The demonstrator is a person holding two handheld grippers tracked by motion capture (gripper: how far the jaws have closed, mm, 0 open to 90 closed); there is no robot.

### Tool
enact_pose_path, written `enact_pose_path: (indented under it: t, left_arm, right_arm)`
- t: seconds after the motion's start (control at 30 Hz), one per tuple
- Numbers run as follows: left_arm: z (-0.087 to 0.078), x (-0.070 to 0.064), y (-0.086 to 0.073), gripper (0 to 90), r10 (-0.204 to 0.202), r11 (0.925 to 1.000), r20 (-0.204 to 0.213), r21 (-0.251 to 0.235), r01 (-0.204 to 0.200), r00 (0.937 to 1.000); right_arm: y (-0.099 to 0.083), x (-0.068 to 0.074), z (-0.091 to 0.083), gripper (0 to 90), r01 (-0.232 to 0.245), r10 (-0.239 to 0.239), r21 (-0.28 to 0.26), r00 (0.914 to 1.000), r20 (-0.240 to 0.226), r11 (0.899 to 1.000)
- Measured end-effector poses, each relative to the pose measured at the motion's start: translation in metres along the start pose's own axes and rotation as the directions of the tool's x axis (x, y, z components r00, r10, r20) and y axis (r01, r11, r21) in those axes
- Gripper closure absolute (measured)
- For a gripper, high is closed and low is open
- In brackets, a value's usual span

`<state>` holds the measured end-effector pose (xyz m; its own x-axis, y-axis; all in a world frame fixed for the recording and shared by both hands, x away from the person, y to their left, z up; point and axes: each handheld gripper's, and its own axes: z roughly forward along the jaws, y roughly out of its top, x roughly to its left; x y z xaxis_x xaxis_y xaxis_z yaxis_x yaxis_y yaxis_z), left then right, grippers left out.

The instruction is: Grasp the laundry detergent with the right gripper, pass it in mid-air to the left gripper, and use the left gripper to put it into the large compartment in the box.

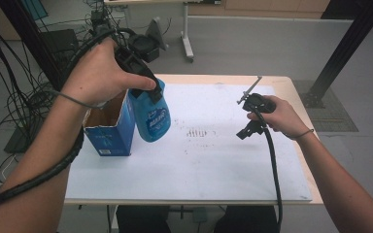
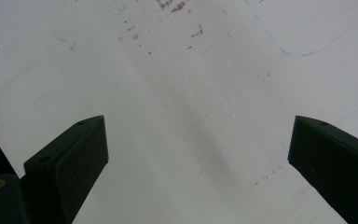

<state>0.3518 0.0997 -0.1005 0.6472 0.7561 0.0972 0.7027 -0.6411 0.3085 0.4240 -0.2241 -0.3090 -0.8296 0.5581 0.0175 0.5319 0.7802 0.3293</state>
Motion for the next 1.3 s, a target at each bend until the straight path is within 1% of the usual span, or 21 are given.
enact_pose_path:
  t: [0.07,0.1,0.17,0.2,0.23,0.33,0.5,0.63,0.8,0.9,0.93,0.97,1.0,1.03,1.1,1.17,1.2,1.27,1.3]
  left_arm:
    - [-0.004,0.006,-0.001,38.0,-0.032,0.9995,-0.013,-0.004,0.032,0.9994]
    - [-0.005,0.008,-0.001,38.0,-0.036,0.9993,-0.02,-0.001,0.036,0.9991]
    - [-0.008,0.013,-0.002,38.0,-0.059,0.9982,-0.035,0.003,0.059,0.9976]
    - [-0.01,0.016,-0.002,37.9,-0.066,0.9977,-0.039,0.006,0.067,0.997]
    - [-0.012,0.019,-0.002,38.0,-0.078,0.9969,-0.043,0.005,0.078,0.9961]
    - [-0.018,0.027,-0.004,38.0,-0.111,0.9938,-0.047,0.003,0.111,0.9927]
    - [-0.025,0.038,-0.004,38.0,-0.148,0.9889,-0.053,0.009,0.148,0.9876]
    - [-0.03,0.047,-0.005,38.0,-0.179,0.9835,-0.061,0.013,0.18,0.9819]
    - [-0.036,0.06,-0.004,38.0,-0.23,0.973,-0.076,0.007,0.231,0.9703]
    - [-0.039,0.069,-0.002,38.0,-0.259,0.9651,-0.082,0.016,0.262,0.9623]
    - [-0.04,0.072,-0.002,38.0,-0.263,0.9639,-0.083,0.02,0.266,0.9612]
    - [-0.041,0.075,-0.001,38.0,-0.277,0.9599,-0.086,0.018,0.28,0.957]
    - [-0.041,0.078,-0.001,38.0,-0.284,0.958,-0.09,0.016,0.286,0.9546]
    - [-0.042,0.08,-0.001,38.0,-0.29,0.9559,-0.093,0.02,0.293,0.9525]
    - [-0.043,0.088,0.0,38.0,-0.312,0.9489,-0.1,0.018,0.315,0.9448]
    - [-0.044,0.093,0.0,38.0,-0.337,0.9401,-0.107,0.014,0.341,0.9353]
    - [-0.044,0.096,0.0,38.0,-0.348,0.9363,-0.112,0.009,0.351,0.9308]
    - [-0.044,0.101,0.0,38.0,-0.364,0.9295,-0.124,0.017,0.369,0.9232]
    - [-0.043,0.104,0.0,38.0,-0.375,0.9249,-0.129,0.017,0.38,0.9182]
  right_arm:
    - [0.0,-0.001,0.0,4.9,0.001,-0.001,0.003,1.0,-0.004,1.0]
    - [0.0,-0.002,0.001,4.9,-0.001,0.001,0.002,1.0,-0.002,1.0]
    - [0.0,-0.003,0.002,4.9,0.003,-0.004,-0.001,1.0,-0.007,1.0]
    - [0.0,-0.003,0.002,5.0,-0.002,0.002,0.002,1.0,-0.006,1.0]
    - [0.0,-0.004,0.002,5.0,0.0,0.0,0.001,1.0,0.001,1.0]
    - [0.0,-0.004,0.002,5.0,0.0,0.0,-0.002,1.0,0.0,1.0]
    - [0.0,-0.003,0.003,5.0,0.009,-0.009,-0.013,0.9999,-0.013,1.0]
    - [-0.001,-0.004,0.004,5.0,0.005,-0.006,-0.018,0.9998,-0.019,1.0]
    - [-0.003,-0.004,0.006,5.0,0.005,-0.006,-0.025,0.9997,-0.022,1.0]
    - [-0.003,-0.004,0.006,5.0,0.007,-0.008,-0.027,0.9998,-0.019,1.0]
    - [-0.003,-0.004,0.006,5.0,0.01,-0.01,-0.028,0.9997,-0.023,1.0]
    - [-0.003,-0.004,0.006,5.0,0.008,-0.009,-0.029,0.9998,-0.018,1.0]
    - [-0.003,-0.004,0.006,5.0,0.009,-0.009,-0.029,0.9999,-0.012,1.0]
    - [-0.003,-0.004,0.007,4.9,0.013,-0.014,-0.028,0.9998,-0.016,1.0]
    - [-0.004,-0.004,0.007,5.0,0.009,-0.01,-0.027,0.9999,-0.013,1.0]
    - [-0.004,-0.005,0.007,5.0,0.011,-0.012,-0.027,0.9998,-0.016,1.0]
    - [-0.004,-0.005,0.008,4.9,0.011,-0.011,-0.024,0.9999,-0.01,1.0]
    - [-0.003,-0.005,0.008,4.9,0.015,-0.015,-0.024,0.9999,-0.008,1.0]
    - [-0.003,-0.004,0.007,4.9,0.016,-0.016,-0.024,0.9999,-0.003,1.0]
